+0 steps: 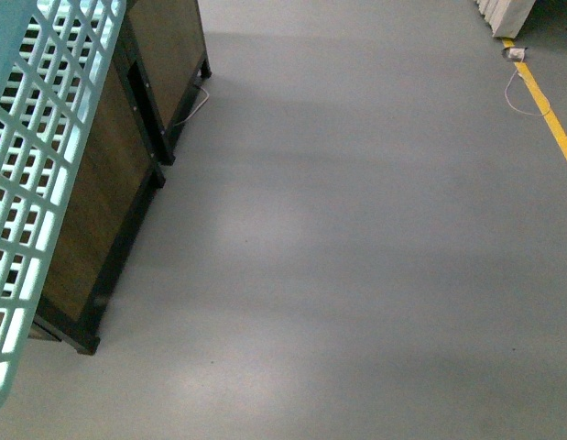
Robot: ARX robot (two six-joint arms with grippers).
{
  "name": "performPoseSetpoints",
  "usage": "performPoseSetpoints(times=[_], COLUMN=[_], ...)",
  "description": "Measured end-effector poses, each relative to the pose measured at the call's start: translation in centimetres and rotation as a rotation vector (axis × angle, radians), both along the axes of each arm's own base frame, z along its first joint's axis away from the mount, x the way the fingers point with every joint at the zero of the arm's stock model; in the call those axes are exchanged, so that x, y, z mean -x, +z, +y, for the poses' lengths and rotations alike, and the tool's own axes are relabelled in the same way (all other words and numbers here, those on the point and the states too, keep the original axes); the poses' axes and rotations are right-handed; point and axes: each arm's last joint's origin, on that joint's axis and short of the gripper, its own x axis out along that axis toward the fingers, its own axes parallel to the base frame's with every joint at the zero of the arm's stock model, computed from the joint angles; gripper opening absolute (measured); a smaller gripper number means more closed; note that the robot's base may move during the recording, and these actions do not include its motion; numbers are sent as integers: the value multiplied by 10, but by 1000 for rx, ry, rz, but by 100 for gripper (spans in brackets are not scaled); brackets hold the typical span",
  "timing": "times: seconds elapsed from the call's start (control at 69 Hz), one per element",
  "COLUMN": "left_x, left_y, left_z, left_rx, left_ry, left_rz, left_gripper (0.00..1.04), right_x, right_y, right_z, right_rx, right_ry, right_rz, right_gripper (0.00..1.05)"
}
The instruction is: Pick lemon and mango into basket
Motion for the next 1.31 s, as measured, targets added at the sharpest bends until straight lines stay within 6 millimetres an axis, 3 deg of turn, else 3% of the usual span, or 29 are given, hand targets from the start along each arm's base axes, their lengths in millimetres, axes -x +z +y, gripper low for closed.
performPoseSetpoints(times=[1.305], left_x=[0], left_y=[0], left_z=[-1], left_rx=[2], left_ry=[-4], left_rz=[3], left_gripper=[14], right_x=[0], right_y=[0], right_z=[0], right_rx=[0], right_ry=[0], right_rz=[-2], right_gripper=[96])
